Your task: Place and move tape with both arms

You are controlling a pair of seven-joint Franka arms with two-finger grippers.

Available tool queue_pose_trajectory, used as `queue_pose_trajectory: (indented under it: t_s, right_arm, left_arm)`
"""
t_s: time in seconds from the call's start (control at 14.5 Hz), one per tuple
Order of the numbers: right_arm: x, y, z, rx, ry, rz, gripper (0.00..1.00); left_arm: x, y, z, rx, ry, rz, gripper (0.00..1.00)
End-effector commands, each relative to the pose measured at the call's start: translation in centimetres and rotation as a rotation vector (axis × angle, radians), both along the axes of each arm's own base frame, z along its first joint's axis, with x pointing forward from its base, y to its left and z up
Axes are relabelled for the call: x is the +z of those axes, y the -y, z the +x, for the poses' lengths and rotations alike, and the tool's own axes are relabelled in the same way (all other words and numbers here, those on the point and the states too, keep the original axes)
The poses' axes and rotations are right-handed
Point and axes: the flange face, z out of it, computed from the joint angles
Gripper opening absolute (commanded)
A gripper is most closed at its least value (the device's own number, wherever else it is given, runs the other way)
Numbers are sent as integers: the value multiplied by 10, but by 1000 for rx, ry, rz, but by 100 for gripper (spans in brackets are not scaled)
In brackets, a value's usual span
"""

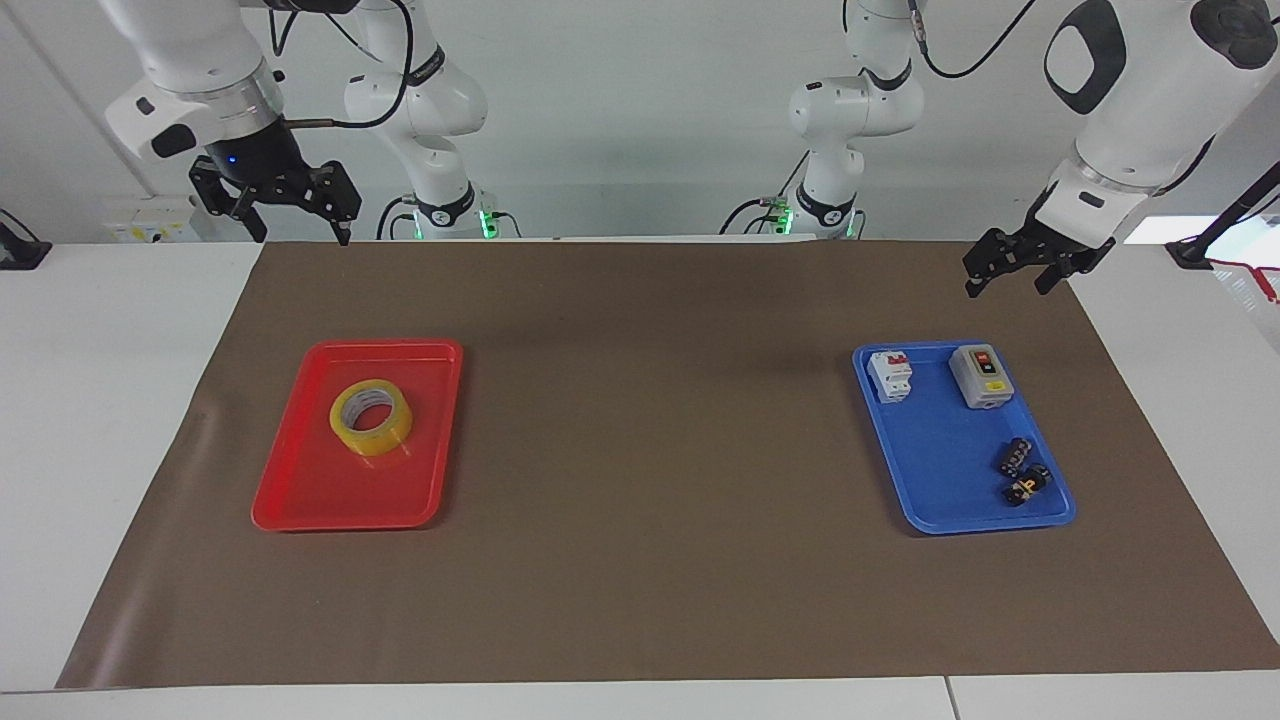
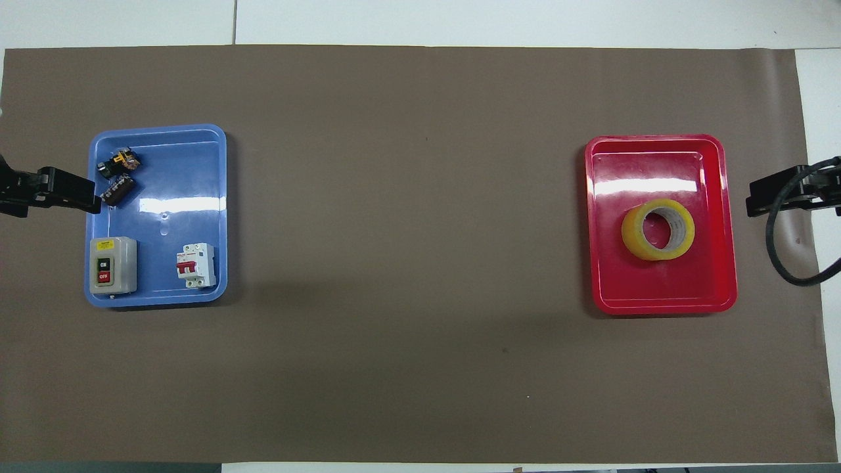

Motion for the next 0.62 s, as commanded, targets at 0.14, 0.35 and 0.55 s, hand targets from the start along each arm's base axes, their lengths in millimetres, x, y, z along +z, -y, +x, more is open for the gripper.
queue_pose_trajectory:
  t_s: [0.14, 0.35, 0.55]
  right_arm:
    - [6, 4, 0, -1, -9, 29, 100]
    - [4, 4, 0, -2, -1, 19, 100]
    - [-3, 3, -5, -1, -18, 16, 100]
  left_arm:
    - [3, -2, -9, 4, 1, -24, 100]
    - [3, -2, -9, 4, 1, -24, 100]
    - [3, -2, -9, 4, 1, -24, 100]
